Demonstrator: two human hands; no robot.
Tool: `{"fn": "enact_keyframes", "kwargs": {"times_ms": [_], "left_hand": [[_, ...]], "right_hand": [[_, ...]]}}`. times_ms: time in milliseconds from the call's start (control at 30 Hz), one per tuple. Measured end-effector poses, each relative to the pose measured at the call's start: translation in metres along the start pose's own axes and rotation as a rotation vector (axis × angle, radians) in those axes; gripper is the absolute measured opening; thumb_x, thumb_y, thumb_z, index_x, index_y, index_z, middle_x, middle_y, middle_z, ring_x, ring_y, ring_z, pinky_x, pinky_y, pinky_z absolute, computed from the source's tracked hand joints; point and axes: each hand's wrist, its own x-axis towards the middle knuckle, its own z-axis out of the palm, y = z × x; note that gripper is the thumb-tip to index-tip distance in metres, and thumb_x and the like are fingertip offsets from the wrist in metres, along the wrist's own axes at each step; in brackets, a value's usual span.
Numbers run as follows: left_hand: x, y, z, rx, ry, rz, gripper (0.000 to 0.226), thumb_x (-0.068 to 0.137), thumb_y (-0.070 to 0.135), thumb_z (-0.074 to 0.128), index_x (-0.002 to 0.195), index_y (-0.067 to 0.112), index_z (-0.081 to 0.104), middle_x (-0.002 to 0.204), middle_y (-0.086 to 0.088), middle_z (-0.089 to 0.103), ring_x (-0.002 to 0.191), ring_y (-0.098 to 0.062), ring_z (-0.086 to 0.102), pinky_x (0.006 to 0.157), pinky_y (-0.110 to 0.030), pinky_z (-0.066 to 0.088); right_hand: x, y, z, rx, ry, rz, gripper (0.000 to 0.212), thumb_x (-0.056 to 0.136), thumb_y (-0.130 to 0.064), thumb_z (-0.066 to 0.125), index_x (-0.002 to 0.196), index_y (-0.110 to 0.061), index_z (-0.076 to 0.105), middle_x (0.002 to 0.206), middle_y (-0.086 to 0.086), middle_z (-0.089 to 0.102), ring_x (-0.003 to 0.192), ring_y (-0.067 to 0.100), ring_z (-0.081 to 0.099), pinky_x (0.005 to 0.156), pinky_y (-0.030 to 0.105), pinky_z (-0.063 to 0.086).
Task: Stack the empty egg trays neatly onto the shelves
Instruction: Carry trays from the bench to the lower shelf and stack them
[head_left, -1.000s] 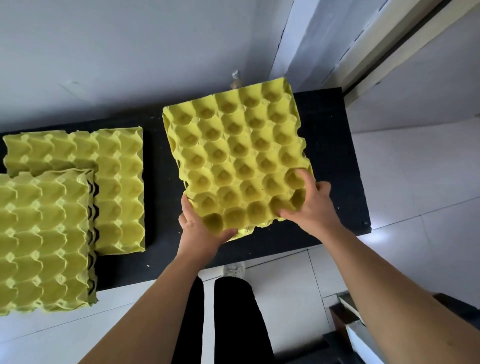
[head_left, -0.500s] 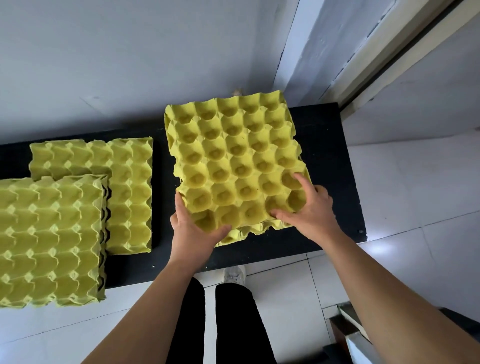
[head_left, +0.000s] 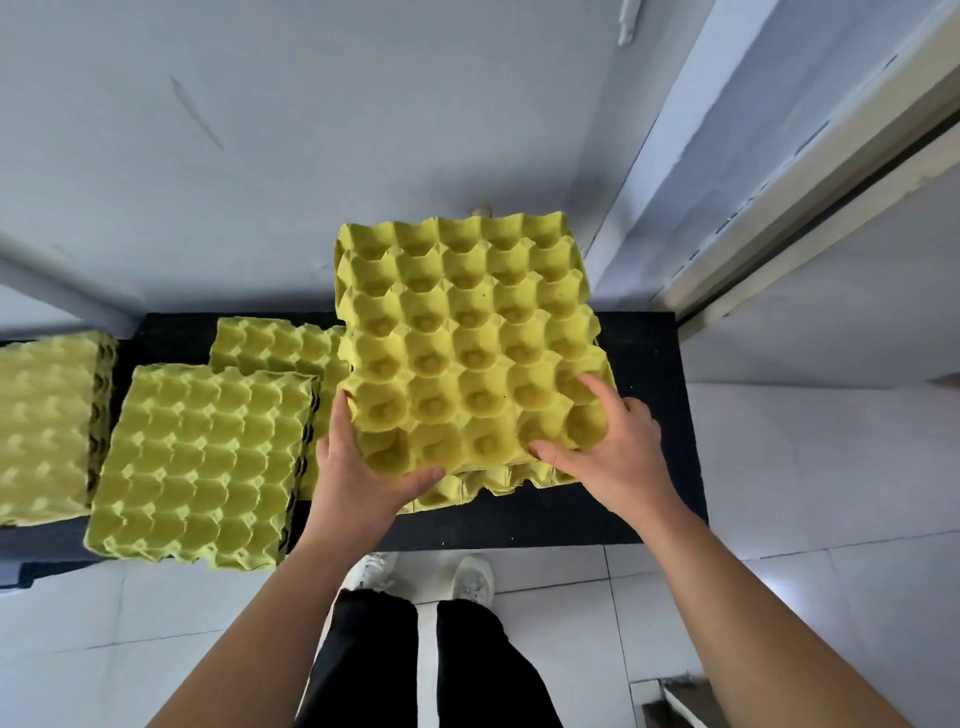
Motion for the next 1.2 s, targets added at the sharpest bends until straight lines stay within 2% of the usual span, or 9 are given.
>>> {"fn": "enact_keyframes", "kwargs": {"times_ms": [300,400,633,700,767,833,900,1033,1200], "left_hand": [[-0.054,0.012,-0.128,-0.103,0.155,0.091,0.144,0.033,0.073,0.084,0.151,0.045,0.007,0.15,0.004,0.033,0.136,-0.016,0.037,0.111,-0.049,0.036],[-0.068,0.001,-0.177,-0.163,0.212,0.078,0.143,0.028,0.076,0.083,0.148,0.052,0.009,0.148,0.007,0.037,0.135,-0.015,0.04,0.106,-0.051,0.043],[-0.115,-0.051,-0.311,-0.269,0.39,0.118,0.137,0.037,0.055,0.092,0.15,0.05,0.014,0.147,0.008,0.038,0.134,-0.013,0.038,0.104,-0.047,0.046],[-0.128,-0.075,-0.354,-0.285,0.429,0.145,0.134,0.035,0.058,0.093,0.146,0.054,0.018,0.145,0.01,0.04,0.133,-0.015,0.042,0.098,-0.045,0.05],[-0.145,-0.096,-0.395,-0.306,0.471,0.193,0.113,0.045,0.044,0.095,0.134,0.064,0.028,0.131,0.016,0.049,0.121,-0.008,0.051,0.085,-0.033,0.056],[-0.161,-0.115,-0.433,-0.295,0.519,0.249,0.096,0.057,0.025,0.093,0.114,0.071,0.031,0.116,0.029,0.048,0.109,0.005,0.052,0.081,-0.023,0.05],[-0.176,-0.137,-0.47,-0.277,0.569,0.243,0.096,0.06,0.024,0.093,0.11,0.075,0.028,0.115,0.029,0.044,0.111,-0.001,0.048,0.09,-0.029,0.048],[-0.199,-0.184,-0.535,-0.325,0.638,0.163,0.115,0.046,0.046,0.094,0.136,0.062,0.024,0.131,0.011,0.041,0.123,-0.014,0.043,0.099,-0.045,0.049],[-0.211,-0.231,-0.597,-0.407,0.724,0.129,0.111,0.03,0.064,0.089,0.121,0.075,0.027,0.132,0.008,0.046,0.122,-0.017,0.048,0.094,-0.049,0.053]], "right_hand": [[-0.059,-0.128,0.0,-0.038,-0.006,-0.192,0.092,0.055,-0.075,0.068,0.136,-0.053,0.028,0.137,0.011,0.035,0.134,0.03,0.026,0.104,0.048,0.037],[-0.079,-0.176,0.015,-0.062,-0.026,-0.257,0.091,0.058,-0.073,0.069,0.137,-0.052,0.027,0.142,0.013,0.032,0.136,0.032,0.023,0.105,0.049,0.036],[-0.141,-0.289,0.093,-0.055,-0.063,-0.432,0.088,0.057,-0.079,0.064,0.134,-0.056,0.026,0.133,0.014,0.037,0.132,0.033,0.028,0.104,0.052,0.037],[-0.164,-0.321,0.123,-0.054,-0.078,-0.475,0.089,0.057,-0.081,0.062,0.134,-0.056,0.025,0.133,0.016,0.038,0.131,0.034,0.029,0.103,0.052,0.038],[-0.188,-0.352,0.154,-0.061,-0.087,-0.511,0.09,0.056,-0.083,0.06,0.134,-0.056,0.025,0.134,0.016,0.039,0.132,0.034,0.029,0.103,0.054,0.037],[-0.212,-0.382,0.184,-0.074,-0.098,-0.55,0.09,0.056,-0.084,0.058,0.135,-0.055,0.025,0.134,0.014,0.04,0.131,0.034,0.03,0.102,0.052,0.037],[-0.234,-0.41,0.213,-0.075,-0.123,-0.581,0.091,0.056,-0.083,0.058,0.135,-0.053,0.026,0.135,0.013,0.04,0.132,0.033,0.029,0.1,0.049,0.038],[-0.267,-0.463,0.27,-0.08,-0.18,-0.651,0.09,0.057,-0.082,0.059,0.135,-0.053,0.027,0.135,0.015,0.04,0.132,0.034,0.031,0.102,0.049,0.036],[-0.29,-0.526,0.332,-0.117,-0.266,-0.721,0.087,0.063,-0.072,0.068,0.137,-0.05,0.028,0.137,0.014,0.037,0.132,0.032,0.03,0.097,0.046,0.038]]}}
